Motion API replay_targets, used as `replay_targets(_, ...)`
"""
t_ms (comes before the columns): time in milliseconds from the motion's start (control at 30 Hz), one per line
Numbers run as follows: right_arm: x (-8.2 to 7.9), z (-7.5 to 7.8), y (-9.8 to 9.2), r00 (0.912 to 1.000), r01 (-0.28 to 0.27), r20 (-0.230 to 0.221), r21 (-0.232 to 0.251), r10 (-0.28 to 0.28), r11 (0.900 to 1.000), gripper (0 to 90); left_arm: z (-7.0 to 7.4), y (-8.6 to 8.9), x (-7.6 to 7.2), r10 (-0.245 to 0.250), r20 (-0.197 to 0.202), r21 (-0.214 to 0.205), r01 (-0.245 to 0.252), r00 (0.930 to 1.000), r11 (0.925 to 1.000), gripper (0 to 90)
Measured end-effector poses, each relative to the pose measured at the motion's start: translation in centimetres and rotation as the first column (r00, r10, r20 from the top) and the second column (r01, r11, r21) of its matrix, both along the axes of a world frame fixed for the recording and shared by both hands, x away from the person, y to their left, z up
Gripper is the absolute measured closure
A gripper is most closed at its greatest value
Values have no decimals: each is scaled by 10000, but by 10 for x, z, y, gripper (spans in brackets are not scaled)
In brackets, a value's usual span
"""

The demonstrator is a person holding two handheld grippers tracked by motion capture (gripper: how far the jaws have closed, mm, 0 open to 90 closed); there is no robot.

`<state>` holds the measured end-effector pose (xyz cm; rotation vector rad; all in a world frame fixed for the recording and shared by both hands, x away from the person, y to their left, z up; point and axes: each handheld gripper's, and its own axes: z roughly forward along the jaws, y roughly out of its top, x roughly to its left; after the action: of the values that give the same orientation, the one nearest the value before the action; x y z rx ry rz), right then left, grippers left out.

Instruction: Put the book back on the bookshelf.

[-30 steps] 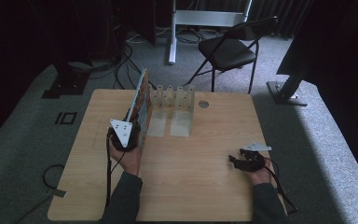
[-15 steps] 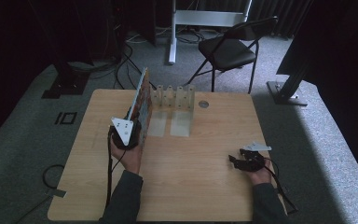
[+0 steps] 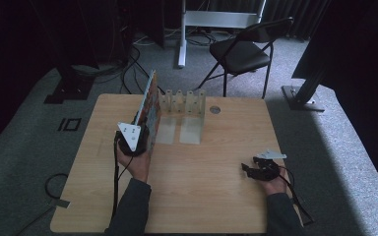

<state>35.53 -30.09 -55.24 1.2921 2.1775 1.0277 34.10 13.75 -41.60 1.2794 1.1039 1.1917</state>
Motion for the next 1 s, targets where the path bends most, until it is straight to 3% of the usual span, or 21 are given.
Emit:
replay_targets(833, 0, 0, 1, 10000, 4, 11, -54, -4, 10000, 361, 0, 9, 1, -91, -34, -63, 91, 10000, 9999, 778)
replay_targets(1000, 0, 0, 1, 10000, 3, 13, -50, -3, 10000, 361, -2, 10, 2, -150, -411, -114, 145, 9990, 9998, 737)
